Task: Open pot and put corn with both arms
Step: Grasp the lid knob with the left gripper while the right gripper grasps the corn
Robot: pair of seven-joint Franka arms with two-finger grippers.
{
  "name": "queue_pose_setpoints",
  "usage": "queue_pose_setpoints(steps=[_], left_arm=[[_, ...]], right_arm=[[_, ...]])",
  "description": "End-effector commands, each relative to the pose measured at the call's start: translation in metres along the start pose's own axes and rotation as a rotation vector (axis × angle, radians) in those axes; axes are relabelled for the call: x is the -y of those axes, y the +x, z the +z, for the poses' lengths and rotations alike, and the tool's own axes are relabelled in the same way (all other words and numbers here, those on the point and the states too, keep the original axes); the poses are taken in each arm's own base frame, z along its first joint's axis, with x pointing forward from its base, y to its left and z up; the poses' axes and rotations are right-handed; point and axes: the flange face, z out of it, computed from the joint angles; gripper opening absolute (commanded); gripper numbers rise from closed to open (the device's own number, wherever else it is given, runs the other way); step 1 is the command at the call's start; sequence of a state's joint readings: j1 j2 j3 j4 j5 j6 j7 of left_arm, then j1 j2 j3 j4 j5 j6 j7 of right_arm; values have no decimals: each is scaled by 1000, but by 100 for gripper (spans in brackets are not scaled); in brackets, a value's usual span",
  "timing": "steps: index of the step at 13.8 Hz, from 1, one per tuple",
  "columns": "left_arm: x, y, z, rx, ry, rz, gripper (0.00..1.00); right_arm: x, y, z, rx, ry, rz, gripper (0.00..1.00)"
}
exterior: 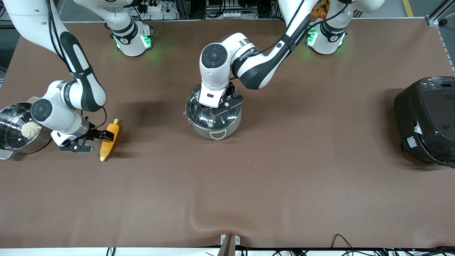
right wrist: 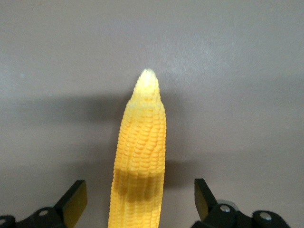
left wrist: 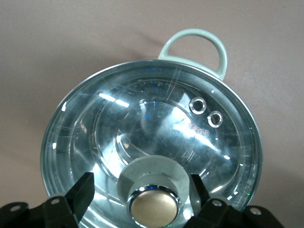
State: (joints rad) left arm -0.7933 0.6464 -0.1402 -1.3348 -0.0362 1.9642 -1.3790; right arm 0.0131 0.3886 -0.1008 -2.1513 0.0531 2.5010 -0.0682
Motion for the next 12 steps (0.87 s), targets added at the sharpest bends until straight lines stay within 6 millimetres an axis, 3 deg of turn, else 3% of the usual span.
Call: queue_pose_setpoints(steps=[1, 4, 9, 10, 12], left_arm=[[-8, 0, -2, 0, -24, -19, 87], [-11, -15, 7, -10, -18, 5, 83], [-10, -18, 8, -14, -11, 2, 72], [-9, -18, 9, -16, -6, 5, 64], [-9, -17, 11, -37, 4, 17, 44]], right_arm=[[-2, -1, 7, 4, 8, -4, 100], [-1, -3, 19, 20, 31, 27, 100], [-1, -5, 28, 37, 42, 37, 100], [-1, -6, 28, 40, 42, 37, 100], [-1, -7, 32, 51, 43, 38, 84]])
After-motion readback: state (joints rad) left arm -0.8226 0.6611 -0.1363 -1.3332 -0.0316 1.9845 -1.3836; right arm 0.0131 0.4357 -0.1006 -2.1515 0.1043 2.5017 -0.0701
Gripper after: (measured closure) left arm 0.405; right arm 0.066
